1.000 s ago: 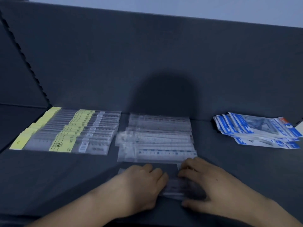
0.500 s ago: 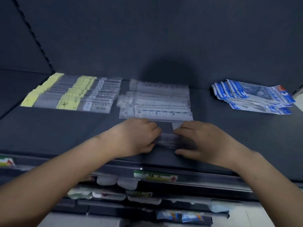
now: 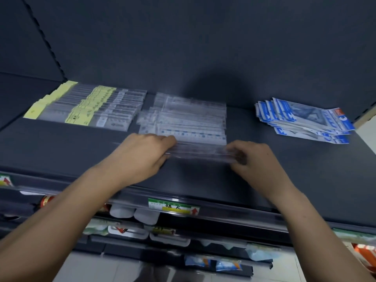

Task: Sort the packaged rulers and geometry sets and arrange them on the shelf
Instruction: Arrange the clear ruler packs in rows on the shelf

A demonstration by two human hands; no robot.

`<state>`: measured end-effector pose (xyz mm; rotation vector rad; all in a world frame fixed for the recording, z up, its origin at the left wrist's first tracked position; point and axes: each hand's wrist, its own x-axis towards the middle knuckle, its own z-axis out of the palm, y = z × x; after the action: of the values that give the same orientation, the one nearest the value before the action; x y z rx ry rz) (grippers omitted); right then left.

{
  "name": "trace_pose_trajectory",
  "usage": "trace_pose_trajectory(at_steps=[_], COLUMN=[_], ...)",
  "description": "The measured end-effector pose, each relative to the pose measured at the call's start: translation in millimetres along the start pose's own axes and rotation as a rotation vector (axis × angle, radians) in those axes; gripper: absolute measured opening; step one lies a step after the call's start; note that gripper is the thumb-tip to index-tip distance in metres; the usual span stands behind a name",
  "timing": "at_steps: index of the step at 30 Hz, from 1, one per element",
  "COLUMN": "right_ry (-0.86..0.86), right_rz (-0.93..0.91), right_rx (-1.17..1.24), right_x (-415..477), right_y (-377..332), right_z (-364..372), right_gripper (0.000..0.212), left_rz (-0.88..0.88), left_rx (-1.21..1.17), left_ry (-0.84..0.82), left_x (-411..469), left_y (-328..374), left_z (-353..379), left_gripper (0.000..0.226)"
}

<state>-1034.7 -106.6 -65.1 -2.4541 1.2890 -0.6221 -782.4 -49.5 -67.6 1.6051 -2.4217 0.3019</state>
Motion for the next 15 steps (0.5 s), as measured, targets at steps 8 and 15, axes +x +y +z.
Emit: trace_pose_trajectory(at_steps=[8,15], right_ry=[-0.110,0.090], right_rz=[0.254,0.444], right_rx=[0.895,1.135], right_x=[26.7,29.3], right_y=[-34.5,-39.7], right_z=[11.3,19.4], right_gripper=[0.014,0.020], left_rz=[-0.153,-0.272], left_rx=[-0.735,-0.933], left_ry=[-0.195,-0.280], left_x=[3.9,2.1], left_y=[-27.8,-50.4], left_z=[-21.7,-23.0], left_gripper=[0.021,0.019])
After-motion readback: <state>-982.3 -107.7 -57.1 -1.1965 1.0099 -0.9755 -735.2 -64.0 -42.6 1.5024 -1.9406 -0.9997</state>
